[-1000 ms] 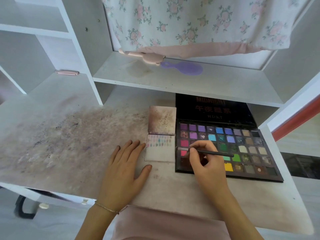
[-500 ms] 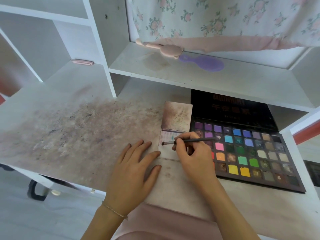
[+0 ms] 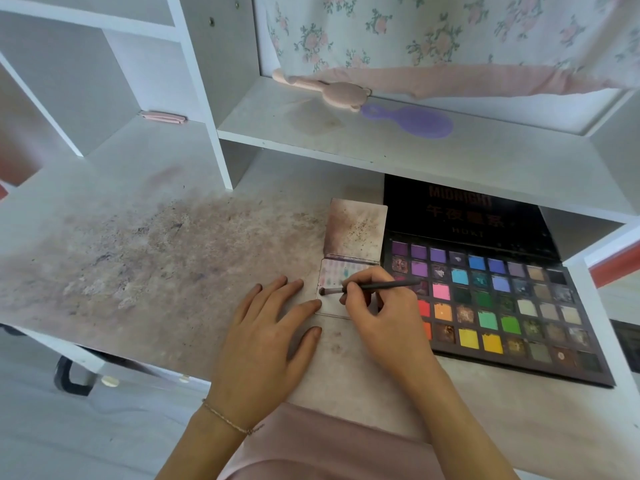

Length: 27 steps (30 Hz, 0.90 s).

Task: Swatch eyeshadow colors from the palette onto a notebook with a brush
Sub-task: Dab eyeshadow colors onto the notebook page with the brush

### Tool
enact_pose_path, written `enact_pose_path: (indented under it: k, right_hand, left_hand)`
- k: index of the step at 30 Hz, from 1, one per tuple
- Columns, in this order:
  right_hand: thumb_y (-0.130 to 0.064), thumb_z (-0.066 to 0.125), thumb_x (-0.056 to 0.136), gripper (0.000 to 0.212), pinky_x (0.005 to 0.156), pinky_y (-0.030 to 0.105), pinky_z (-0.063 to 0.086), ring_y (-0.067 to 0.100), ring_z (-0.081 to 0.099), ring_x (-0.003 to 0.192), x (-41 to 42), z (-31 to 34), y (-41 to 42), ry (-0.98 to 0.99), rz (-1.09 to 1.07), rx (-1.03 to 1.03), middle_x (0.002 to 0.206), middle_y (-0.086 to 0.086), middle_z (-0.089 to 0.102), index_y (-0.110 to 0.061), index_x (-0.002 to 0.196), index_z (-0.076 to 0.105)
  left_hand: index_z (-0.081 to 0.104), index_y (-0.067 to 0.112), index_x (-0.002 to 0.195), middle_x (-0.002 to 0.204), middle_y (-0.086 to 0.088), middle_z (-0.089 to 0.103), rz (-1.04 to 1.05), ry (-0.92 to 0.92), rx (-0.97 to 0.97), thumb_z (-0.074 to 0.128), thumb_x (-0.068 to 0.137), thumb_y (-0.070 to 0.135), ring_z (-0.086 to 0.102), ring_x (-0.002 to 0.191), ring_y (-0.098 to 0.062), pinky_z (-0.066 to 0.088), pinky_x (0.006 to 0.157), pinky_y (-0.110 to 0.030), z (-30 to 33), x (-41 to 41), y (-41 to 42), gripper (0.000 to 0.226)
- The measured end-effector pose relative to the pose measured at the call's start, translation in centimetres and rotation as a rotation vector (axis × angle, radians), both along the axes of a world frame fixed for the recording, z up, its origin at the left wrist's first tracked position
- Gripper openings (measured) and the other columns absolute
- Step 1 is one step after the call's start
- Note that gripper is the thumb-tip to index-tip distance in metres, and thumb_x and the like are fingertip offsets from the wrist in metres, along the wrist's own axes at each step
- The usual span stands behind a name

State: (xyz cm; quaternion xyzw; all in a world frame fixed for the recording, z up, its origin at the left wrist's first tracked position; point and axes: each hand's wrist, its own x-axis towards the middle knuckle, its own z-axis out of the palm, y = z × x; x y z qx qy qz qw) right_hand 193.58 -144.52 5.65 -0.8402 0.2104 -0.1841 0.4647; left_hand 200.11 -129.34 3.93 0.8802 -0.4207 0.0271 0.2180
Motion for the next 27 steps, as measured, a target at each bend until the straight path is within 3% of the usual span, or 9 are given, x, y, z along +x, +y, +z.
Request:
enact_pose_path:
  k: [8,12,16,20,27]
  right_hand:
    - [-0.018,0.054,0.086,0.018,0.054,0.015,0.041,0.007,0.055,0.065,-0.09,0.04,-0.03,0.000,0.016,0.000,0.074,-0.003,0.065,-0.033,0.076,0.052]
    - [-0.018,0.054,0.087,0.019,0.055,0.019,0.043,0.008,0.057,0.068,-0.05,0.01,-0.02,-0.014,0.010,-0.010,0.074,-0.002,0.065,-0.034,0.077,0.050]
    - [-0.019,0.054,0.087,0.017,0.055,0.015,0.040,0.006,0.054,0.065,-0.03,-0.05,-0.07,-0.002,0.019,-0.004,0.073,-0.003,0.064,-0.033,0.076,0.051]
    - [-0.021,0.052,0.088,0.018,0.058,0.021,0.045,0.010,0.058,0.071,0.02,-0.05,-0.09,0.008,0.012,-0.017,0.076,-0.001,0.066,-0.035,0.077,0.049]
    - [-0.017,0.054,0.088,0.023,0.055,0.012,0.041,0.003,0.057,0.065,0.03,0.00,-0.06,-0.048,0.021,-0.023,0.075,-0.005,0.065,-0.037,0.078,0.050]
  left_hand:
    - [0.065,0.023,0.109,0.124,-0.004,0.058,0.005,0.023,-0.001,0.039,0.086,0.041,0.050,0.121,-0.023,0.029,0.106,-0.044,0.09,-0.01,-0.01,0.039]
    - [0.065,0.024,0.108,0.124,-0.004,0.059,0.014,0.029,0.000,0.039,0.086,0.041,0.050,0.121,-0.023,0.028,0.106,-0.043,0.11,-0.01,-0.01,0.038]
    - [0.065,0.024,0.108,0.123,-0.004,0.059,0.013,0.025,0.000,0.039,0.086,0.041,0.050,0.120,-0.023,0.028,0.106,-0.043,0.09,0.00,0.02,0.038]
    - [0.065,0.025,0.108,0.124,-0.003,0.059,0.016,0.028,-0.004,0.040,0.086,0.041,0.050,0.120,-0.022,0.026,0.106,-0.043,0.07,0.00,-0.05,0.038]
    - [0.065,0.025,0.108,0.124,-0.003,0.059,0.012,0.039,-0.030,0.041,0.085,0.042,0.050,0.120,-0.022,0.026,0.106,-0.043,-0.04,0.09,0.04,0.038]
